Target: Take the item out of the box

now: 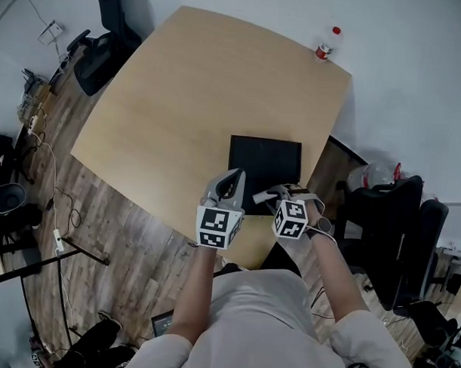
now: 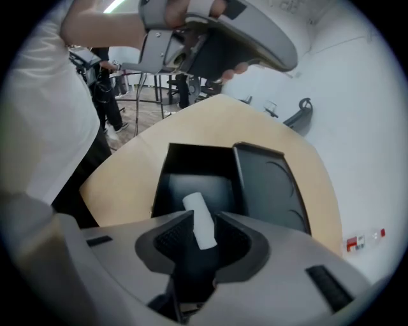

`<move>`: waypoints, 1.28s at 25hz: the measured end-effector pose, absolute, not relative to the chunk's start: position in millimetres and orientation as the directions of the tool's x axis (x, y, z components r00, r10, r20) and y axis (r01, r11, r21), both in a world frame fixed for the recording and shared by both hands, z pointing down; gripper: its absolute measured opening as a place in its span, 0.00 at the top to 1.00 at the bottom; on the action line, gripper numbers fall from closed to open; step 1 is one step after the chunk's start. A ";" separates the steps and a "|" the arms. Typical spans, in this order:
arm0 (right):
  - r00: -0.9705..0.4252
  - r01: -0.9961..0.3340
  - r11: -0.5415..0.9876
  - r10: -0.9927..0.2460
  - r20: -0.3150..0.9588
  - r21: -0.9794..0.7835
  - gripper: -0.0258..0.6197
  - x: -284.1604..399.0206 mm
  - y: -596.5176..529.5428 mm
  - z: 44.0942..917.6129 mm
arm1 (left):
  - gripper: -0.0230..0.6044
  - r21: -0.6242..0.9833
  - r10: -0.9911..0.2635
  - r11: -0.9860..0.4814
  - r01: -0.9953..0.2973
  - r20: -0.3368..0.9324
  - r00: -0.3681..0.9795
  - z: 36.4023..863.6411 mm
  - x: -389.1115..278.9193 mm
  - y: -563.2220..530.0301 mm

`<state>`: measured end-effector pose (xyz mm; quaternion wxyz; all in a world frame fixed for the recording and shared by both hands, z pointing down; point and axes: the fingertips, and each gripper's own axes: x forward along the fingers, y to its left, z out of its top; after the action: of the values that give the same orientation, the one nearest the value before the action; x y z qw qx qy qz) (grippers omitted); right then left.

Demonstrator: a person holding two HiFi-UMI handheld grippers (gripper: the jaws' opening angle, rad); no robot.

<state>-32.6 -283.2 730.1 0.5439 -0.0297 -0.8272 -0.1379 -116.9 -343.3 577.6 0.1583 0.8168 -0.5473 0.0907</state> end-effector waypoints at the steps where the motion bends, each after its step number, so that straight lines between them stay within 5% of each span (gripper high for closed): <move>1: -0.404 0.232 0.954 -0.085 0.911 0.192 0.80 -34.1 -280.6 732.9 | 0.95 0.156 -0.864 -0.351 -0.923 0.326 0.383 578.1 -116.7 -343.9; 16: -0.323 0.391 0.892 -0.097 0.941 0.227 0.69 -38.3 -281.0 783.6 | 0.95 0.132 -0.880 -0.297 -0.946 0.347 0.325 576.0 -136.3 -340.0; 32: -0.401 0.237 0.918 -0.206 0.893 0.319 0.76 -37.6 -287.5 744.4 | 0.95 0.141 -0.889 -0.307 -0.941 0.310 0.336 557.7 -135.3 -324.2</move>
<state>-37.6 -287.5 744.4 0.5471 -0.0095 -0.8121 -0.2026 -135.3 -324.2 557.7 0.1492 0.8037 -0.5695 0.0870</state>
